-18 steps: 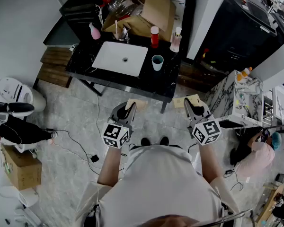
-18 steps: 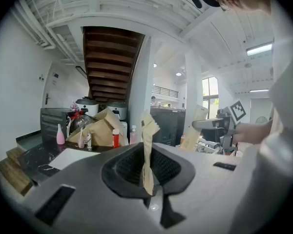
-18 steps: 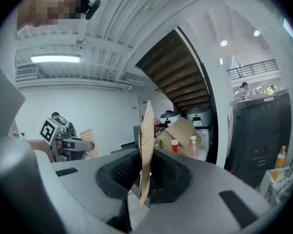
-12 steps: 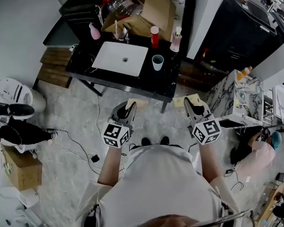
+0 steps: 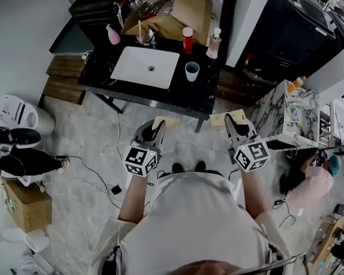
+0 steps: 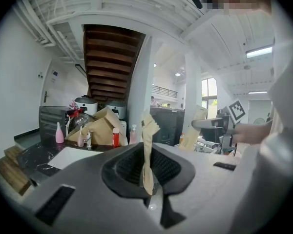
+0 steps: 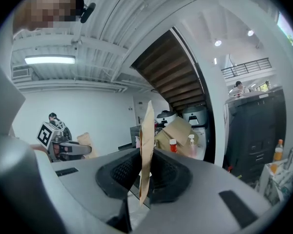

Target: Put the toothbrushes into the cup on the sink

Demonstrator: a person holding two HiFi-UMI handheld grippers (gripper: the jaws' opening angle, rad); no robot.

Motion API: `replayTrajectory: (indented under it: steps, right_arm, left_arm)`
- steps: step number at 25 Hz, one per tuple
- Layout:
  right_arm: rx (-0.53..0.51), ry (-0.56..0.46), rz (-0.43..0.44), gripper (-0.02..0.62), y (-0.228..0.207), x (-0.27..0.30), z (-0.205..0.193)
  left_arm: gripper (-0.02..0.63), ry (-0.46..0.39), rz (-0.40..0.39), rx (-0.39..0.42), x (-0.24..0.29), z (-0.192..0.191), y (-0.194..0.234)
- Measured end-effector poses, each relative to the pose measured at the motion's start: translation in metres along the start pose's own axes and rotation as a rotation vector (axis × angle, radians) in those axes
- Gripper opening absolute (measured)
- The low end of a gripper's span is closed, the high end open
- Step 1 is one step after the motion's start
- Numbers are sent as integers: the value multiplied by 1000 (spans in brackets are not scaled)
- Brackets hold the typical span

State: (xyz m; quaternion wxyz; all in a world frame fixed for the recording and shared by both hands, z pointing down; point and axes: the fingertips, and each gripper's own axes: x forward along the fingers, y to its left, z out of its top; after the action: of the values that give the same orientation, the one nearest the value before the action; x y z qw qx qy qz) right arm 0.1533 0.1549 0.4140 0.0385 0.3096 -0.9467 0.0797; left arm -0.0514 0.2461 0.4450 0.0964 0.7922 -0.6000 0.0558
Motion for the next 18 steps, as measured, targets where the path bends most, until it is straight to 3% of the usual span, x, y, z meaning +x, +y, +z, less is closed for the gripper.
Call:
replayTrajectory:
  steps: [18]
  right_arm:
    - [37, -19, -83, 63, 19, 2, -10]
  left_arm:
    - [34, 2, -57, 3, -13, -11, 21]
